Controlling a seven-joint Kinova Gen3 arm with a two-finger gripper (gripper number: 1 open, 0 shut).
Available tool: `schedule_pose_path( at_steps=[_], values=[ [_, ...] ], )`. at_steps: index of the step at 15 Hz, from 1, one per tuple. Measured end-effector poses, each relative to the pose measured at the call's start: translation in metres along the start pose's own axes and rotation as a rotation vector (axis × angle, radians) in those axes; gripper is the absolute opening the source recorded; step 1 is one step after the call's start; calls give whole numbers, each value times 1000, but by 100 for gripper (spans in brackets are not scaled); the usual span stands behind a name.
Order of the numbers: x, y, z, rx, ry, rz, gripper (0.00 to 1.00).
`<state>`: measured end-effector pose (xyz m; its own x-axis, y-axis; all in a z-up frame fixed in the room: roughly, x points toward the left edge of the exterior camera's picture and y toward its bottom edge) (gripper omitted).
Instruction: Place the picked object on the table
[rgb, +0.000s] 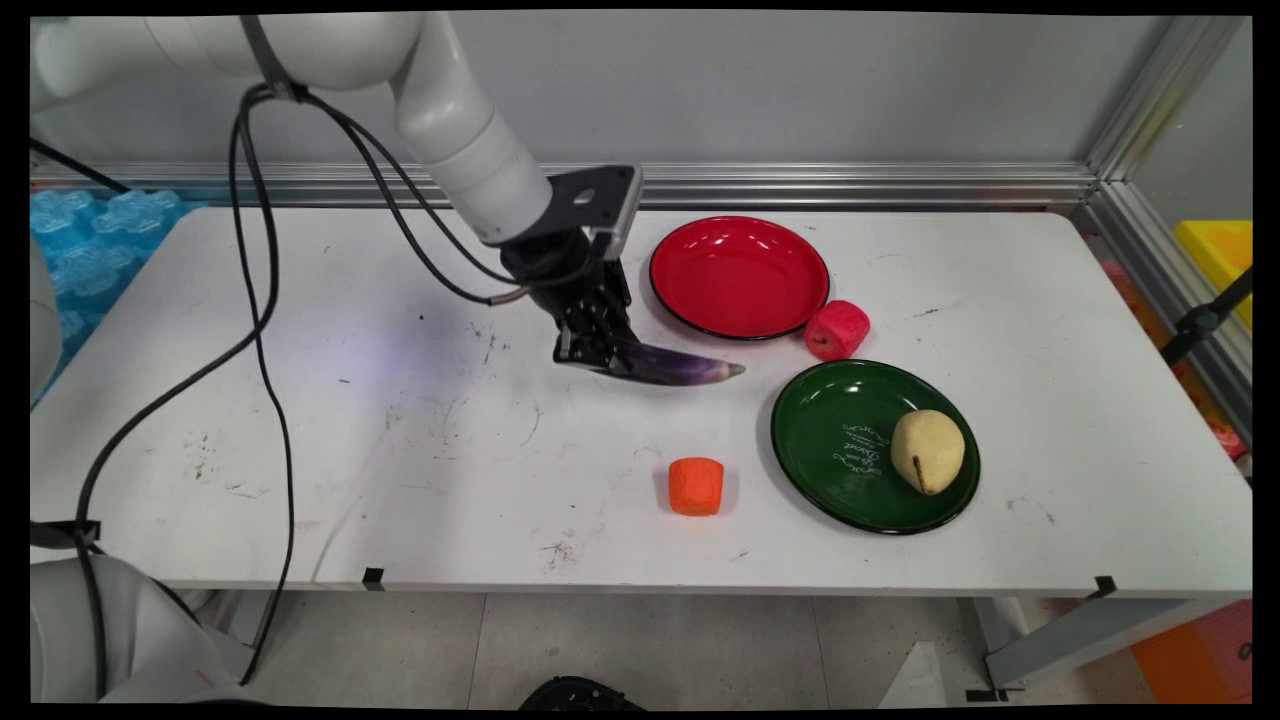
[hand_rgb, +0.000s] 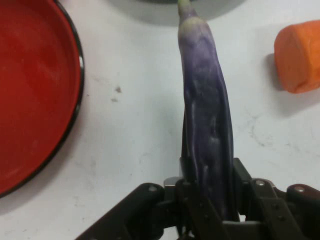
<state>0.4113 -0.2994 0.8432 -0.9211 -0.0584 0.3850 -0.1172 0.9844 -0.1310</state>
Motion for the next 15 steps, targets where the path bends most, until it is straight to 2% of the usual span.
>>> schedule_pose_path(
  at_steps=[9, 15],
  values=[
    [-5, -1, 46, -25, 4, 21, 0],
    [-2, -4, 69, -28, 13, 30, 0]
  ],
)
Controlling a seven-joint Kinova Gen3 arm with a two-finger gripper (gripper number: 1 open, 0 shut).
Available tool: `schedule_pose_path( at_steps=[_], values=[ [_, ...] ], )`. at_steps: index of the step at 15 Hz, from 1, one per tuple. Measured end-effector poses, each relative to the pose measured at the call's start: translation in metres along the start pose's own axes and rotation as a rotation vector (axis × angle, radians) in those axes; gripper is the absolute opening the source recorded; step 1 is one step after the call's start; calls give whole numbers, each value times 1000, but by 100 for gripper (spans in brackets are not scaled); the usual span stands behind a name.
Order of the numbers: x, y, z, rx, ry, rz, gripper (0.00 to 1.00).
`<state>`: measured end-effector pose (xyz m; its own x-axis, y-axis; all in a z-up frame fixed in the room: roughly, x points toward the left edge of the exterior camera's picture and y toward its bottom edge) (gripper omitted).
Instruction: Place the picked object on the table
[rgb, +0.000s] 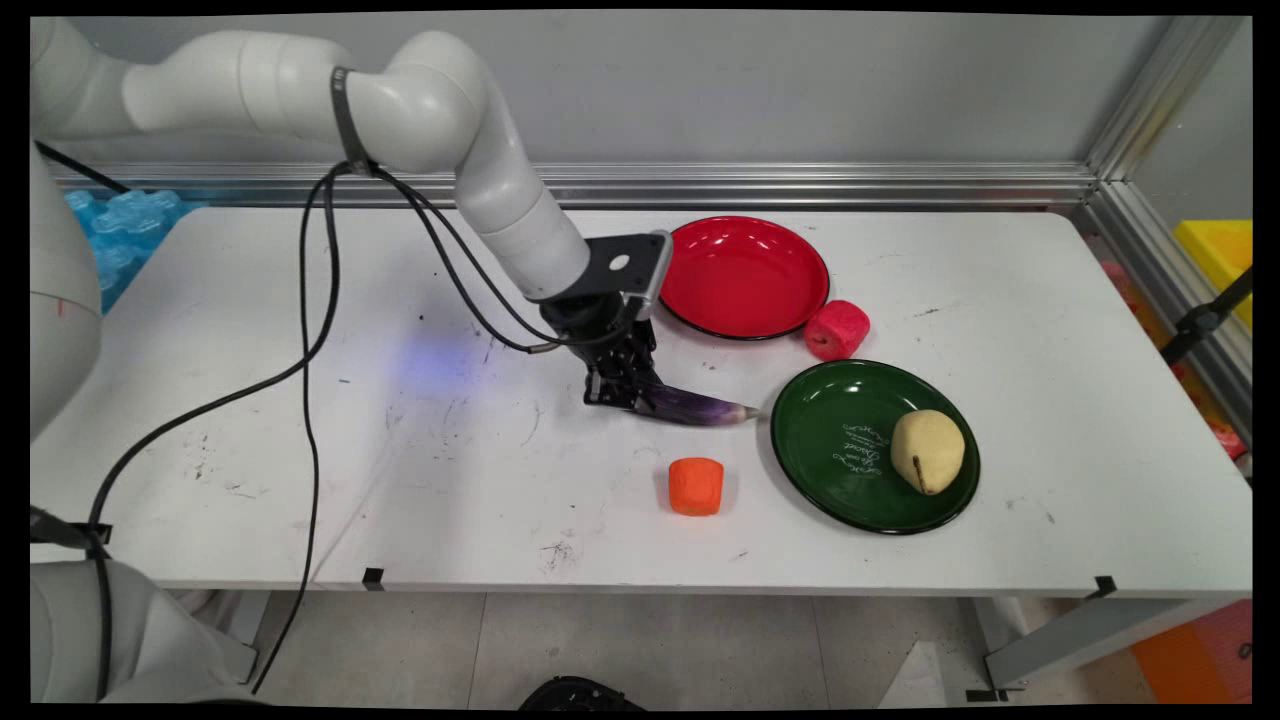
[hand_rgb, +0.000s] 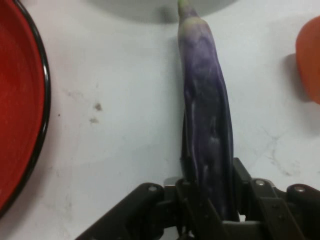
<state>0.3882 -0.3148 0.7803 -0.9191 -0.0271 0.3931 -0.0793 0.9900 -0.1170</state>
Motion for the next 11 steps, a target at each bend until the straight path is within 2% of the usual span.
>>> schedule_pose_path(
  at_steps=[3, 4, 11],
  values=[
    [1, -2, 6, 1, 6, 6, 0],
    [1, -2, 8, 1, 9, 9, 100],
    [1, -4, 9, 5, 27, 11, 100]
  ],
)
